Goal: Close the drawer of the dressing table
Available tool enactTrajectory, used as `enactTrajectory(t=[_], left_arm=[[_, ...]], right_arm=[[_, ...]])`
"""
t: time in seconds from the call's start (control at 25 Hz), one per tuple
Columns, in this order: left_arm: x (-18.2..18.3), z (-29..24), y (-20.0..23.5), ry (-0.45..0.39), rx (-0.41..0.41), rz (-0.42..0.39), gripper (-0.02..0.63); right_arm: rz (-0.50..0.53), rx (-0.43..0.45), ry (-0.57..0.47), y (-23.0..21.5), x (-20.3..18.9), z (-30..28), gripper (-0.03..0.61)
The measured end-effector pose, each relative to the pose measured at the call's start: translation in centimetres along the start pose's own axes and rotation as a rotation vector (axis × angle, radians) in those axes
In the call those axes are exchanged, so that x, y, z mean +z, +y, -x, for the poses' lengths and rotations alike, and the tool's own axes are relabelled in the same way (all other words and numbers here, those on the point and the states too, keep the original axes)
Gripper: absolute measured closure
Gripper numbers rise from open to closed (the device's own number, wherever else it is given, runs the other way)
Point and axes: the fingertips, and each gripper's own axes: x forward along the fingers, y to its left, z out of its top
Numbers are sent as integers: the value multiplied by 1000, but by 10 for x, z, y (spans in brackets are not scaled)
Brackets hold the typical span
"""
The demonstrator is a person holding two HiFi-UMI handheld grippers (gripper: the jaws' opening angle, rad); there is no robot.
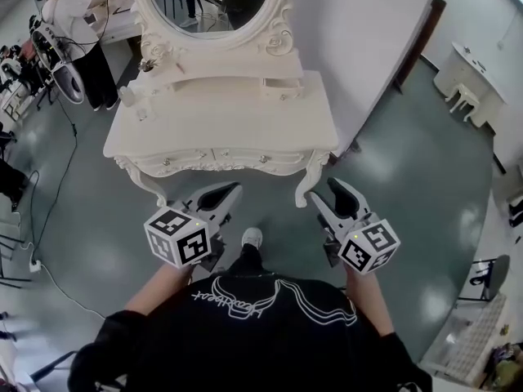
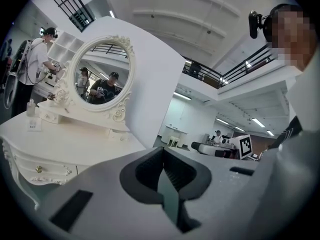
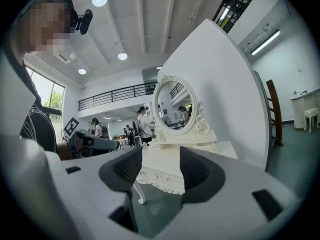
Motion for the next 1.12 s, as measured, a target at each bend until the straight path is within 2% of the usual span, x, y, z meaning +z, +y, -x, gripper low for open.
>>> enactTrajectory(t=[0.28,1.12], left_arm=[[4,-18,27,4,-1,20,609],[51,-147,159,63,-17,68,610]], right_arm=[[11,-31,36,-20,-7,-27,310],[-22,-80,117,-129,3,-168,302]])
